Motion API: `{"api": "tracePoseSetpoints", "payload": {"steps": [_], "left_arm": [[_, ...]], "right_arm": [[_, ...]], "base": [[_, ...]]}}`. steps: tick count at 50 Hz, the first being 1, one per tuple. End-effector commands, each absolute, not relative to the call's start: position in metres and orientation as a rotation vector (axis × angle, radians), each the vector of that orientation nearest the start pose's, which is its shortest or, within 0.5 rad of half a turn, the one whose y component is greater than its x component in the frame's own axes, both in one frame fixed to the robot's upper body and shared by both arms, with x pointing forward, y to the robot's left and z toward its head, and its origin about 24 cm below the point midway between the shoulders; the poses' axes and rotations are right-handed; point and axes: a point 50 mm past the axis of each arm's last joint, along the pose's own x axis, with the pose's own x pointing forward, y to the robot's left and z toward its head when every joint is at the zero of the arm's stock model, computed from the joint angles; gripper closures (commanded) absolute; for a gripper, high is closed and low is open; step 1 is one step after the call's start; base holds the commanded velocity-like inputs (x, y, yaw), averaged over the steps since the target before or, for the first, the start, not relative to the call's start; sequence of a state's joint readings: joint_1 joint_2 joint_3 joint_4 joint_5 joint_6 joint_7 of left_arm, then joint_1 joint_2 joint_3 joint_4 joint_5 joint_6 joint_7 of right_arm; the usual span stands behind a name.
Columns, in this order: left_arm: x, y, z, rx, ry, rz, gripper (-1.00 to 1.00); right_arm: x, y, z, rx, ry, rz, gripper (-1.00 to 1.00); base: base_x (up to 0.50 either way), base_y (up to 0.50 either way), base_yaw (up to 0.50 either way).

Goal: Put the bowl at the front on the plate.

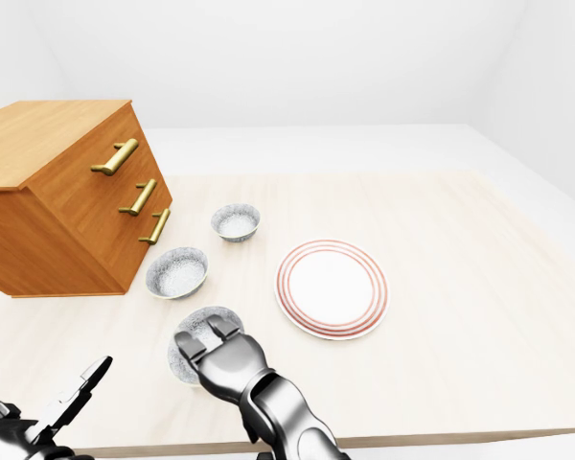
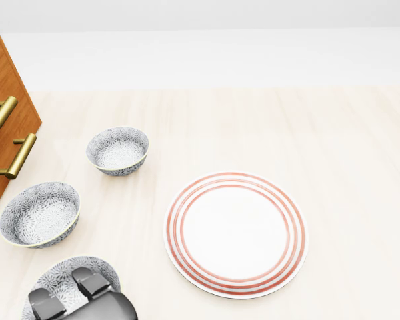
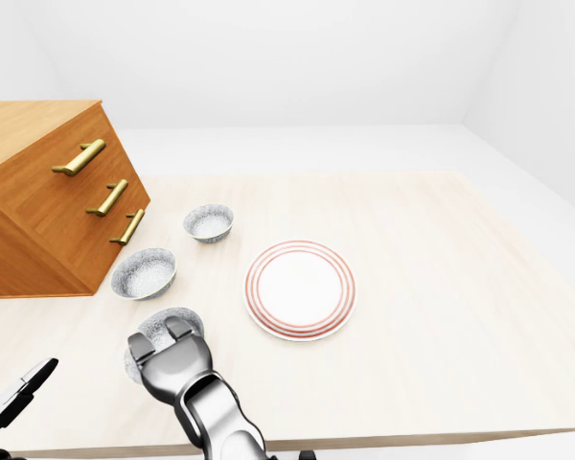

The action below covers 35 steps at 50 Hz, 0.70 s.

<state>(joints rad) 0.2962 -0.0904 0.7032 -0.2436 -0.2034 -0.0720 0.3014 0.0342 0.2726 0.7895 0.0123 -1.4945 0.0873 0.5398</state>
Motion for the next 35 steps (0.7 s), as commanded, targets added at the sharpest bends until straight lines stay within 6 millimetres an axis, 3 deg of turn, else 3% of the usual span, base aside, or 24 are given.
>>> {"api": "tracePoseSetpoints", "payload": {"steps": [1,18,35], "left_arm": [[0.111,0.316,0.045,-0.072,-0.069,1.087,-1.0],[0.11,0.315,0.046,-0.072,-0.072,1.086,-1.0],[0.11,0.315,0.046,-0.072,-0.07,1.084,-1.0]], "right_arm": [[0.175,0.071,0.05,-1.346,-0.166,0.989,-1.0],[0.172,0.069,0.046,-1.348,-0.151,1.001,-1.0],[0.182,0.072,0.04,-1.407,-0.095,1.018,-1.0]], "base": [[0.0,0.0,0.0],[0.0,0.0,0.0],[0.0,0.0,0.0]]}}
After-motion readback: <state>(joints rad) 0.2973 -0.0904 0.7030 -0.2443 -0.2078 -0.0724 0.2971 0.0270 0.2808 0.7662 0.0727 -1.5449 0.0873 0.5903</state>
